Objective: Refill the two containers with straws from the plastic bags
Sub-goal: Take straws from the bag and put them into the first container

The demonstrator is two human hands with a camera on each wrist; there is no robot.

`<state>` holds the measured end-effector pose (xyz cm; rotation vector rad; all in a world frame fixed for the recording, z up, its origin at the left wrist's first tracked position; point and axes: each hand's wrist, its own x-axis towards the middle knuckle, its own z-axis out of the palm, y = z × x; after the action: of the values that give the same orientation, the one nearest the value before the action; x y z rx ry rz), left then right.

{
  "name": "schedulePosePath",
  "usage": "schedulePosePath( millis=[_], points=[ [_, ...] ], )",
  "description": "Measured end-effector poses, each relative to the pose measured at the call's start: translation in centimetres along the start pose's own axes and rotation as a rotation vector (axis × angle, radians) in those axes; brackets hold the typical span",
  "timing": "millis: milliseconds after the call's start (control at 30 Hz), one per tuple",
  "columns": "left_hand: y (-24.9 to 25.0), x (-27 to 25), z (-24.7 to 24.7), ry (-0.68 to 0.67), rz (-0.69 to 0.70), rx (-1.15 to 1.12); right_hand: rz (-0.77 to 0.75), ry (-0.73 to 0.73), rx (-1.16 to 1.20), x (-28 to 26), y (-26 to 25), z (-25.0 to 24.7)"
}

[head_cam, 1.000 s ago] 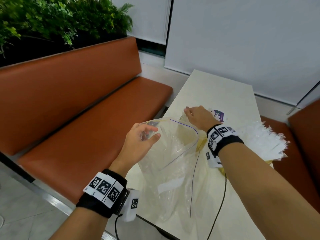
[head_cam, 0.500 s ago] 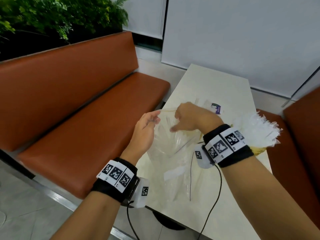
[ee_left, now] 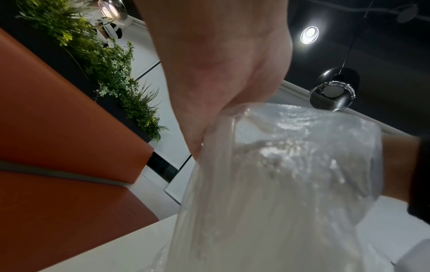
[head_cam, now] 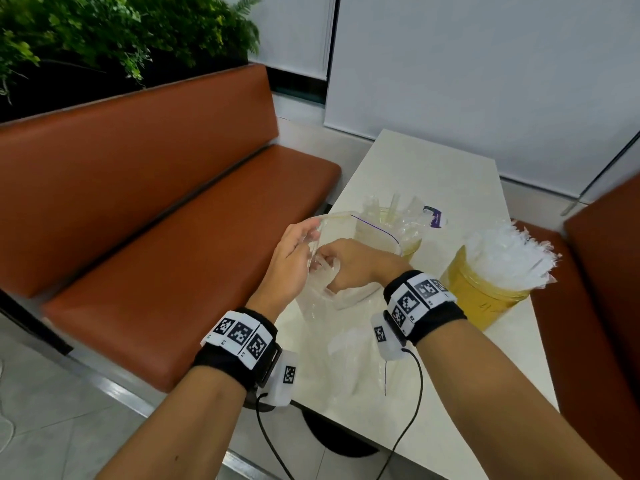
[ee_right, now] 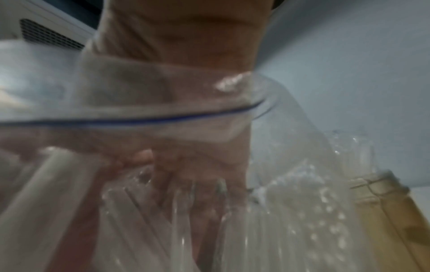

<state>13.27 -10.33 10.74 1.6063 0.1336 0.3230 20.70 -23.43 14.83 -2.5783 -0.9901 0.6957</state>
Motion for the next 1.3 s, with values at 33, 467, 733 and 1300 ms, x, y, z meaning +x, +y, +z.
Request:
schedulePosePath(
  millis=[33,467,733,1300],
  points=[
    [0.1,0.0,0.1,-0.003,0.0,-0.004,0.004,-0.044,-0.037,0.1,-0.3,0.0],
    [0.0,-0.2,-0.5,0.055,-0.063,-0.143,-0.181,0.261,0.319,0.2,1.0,0.1],
    [0.8,-0.4,-0.4,0.053,-0.048,-0.112,-0.389,0.54,0.365,-1.0,-0.9,-4.1],
    [-0.7,-0.1,-1.0,0.188,-0.09,-0.101,-0.57,1.542,1.005,-4.3,-4.1,-16.7]
  ],
)
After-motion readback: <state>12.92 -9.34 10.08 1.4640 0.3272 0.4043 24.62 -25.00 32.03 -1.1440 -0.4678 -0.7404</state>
